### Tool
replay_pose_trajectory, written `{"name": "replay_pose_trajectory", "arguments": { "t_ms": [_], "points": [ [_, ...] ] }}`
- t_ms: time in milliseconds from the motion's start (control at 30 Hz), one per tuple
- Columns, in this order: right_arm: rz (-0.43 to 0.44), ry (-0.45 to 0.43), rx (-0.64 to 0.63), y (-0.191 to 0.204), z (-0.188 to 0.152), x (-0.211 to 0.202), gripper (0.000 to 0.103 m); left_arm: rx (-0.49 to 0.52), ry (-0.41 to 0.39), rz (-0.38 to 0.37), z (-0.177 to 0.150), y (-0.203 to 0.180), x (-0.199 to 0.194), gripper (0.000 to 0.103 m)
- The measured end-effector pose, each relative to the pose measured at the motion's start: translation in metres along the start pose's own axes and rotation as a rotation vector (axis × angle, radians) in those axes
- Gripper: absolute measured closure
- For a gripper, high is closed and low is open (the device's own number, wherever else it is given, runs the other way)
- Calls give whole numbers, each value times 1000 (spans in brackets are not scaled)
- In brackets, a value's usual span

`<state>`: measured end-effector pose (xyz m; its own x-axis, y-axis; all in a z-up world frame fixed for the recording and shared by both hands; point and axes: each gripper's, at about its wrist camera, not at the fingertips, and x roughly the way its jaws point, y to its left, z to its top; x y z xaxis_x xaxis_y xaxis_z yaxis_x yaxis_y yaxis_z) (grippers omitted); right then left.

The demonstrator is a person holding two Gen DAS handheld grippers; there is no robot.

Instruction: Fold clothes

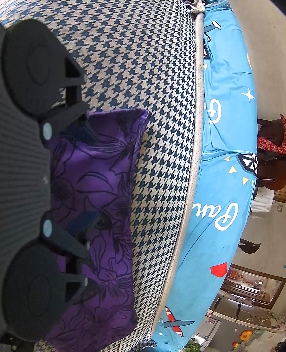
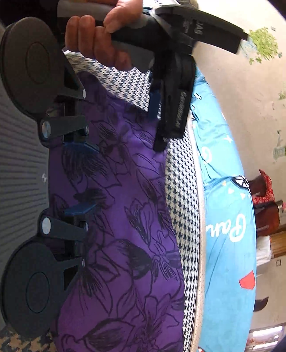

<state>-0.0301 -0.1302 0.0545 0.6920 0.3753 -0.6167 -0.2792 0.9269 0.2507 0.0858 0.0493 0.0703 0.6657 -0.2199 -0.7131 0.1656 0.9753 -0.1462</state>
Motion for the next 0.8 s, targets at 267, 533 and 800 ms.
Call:
{"name": "replay_pose_trajectory", "arguments": {
  "t_ms": [267, 533, 800],
  "points": [
    [43, 42, -46, 9, -19, 11, 42, 71, 78, -12, -24, -24, 7, 23],
    [69, 70, -22, -4, -29, -4, 42, 105, 137, 15, -36, -33, 21, 20],
    [44, -16, 30, -16, -44, -38, 42, 148, 126, 59, -51, -41, 22, 12]
  ]
}}
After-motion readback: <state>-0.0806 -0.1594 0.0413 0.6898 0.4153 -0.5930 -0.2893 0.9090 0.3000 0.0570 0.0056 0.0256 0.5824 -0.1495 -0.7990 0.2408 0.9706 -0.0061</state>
